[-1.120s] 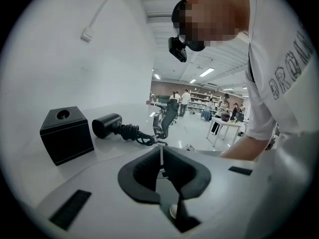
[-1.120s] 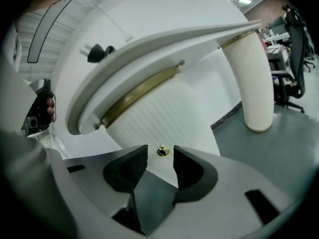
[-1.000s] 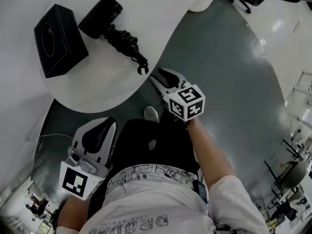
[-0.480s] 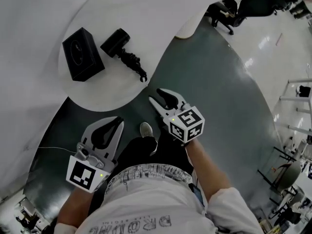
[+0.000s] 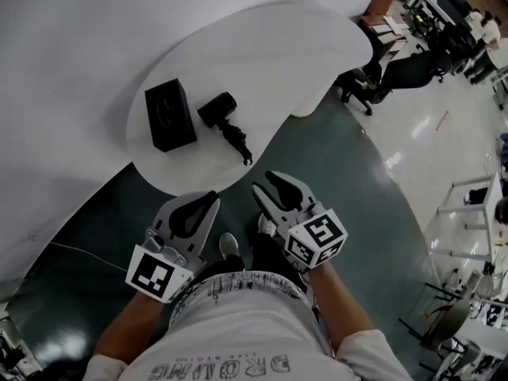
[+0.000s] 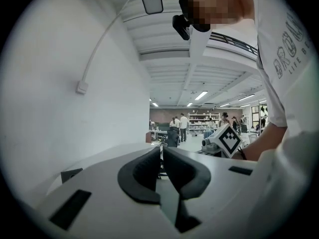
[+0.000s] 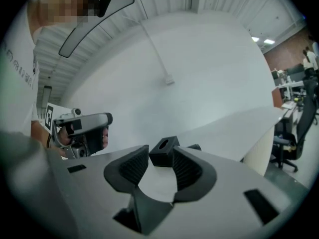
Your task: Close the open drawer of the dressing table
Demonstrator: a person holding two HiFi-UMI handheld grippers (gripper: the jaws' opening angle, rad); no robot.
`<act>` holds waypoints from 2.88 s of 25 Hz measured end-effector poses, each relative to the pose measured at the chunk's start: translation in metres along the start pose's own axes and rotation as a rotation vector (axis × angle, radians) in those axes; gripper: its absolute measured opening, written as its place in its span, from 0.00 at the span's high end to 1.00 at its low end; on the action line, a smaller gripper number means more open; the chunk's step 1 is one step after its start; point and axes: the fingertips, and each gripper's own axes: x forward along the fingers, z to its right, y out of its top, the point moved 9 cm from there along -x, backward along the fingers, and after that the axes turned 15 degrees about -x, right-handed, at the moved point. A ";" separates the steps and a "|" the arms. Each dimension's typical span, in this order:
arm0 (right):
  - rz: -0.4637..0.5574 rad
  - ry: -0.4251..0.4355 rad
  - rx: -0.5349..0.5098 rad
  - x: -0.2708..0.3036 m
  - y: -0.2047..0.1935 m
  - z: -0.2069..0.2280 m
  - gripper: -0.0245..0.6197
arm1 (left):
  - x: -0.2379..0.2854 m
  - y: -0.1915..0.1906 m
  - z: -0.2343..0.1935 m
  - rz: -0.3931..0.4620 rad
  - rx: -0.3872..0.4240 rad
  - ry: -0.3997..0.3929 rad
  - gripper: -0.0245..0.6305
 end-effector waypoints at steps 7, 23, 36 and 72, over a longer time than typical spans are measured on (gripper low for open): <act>0.056 0.027 -0.084 -0.009 0.045 -0.002 0.71 | -0.007 0.017 -0.003 0.073 0.005 0.044 0.91; 0.084 0.041 -0.147 0.003 0.088 0.004 0.75 | -0.001 0.039 -0.031 0.148 -0.002 0.091 0.91; 0.089 0.025 -0.133 0.011 0.088 0.003 0.87 | 0.001 0.039 -0.042 0.148 -0.012 0.087 0.91; 0.063 0.071 -0.110 0.012 0.087 -0.006 0.95 | 0.002 0.039 -0.045 0.151 -0.035 0.088 0.91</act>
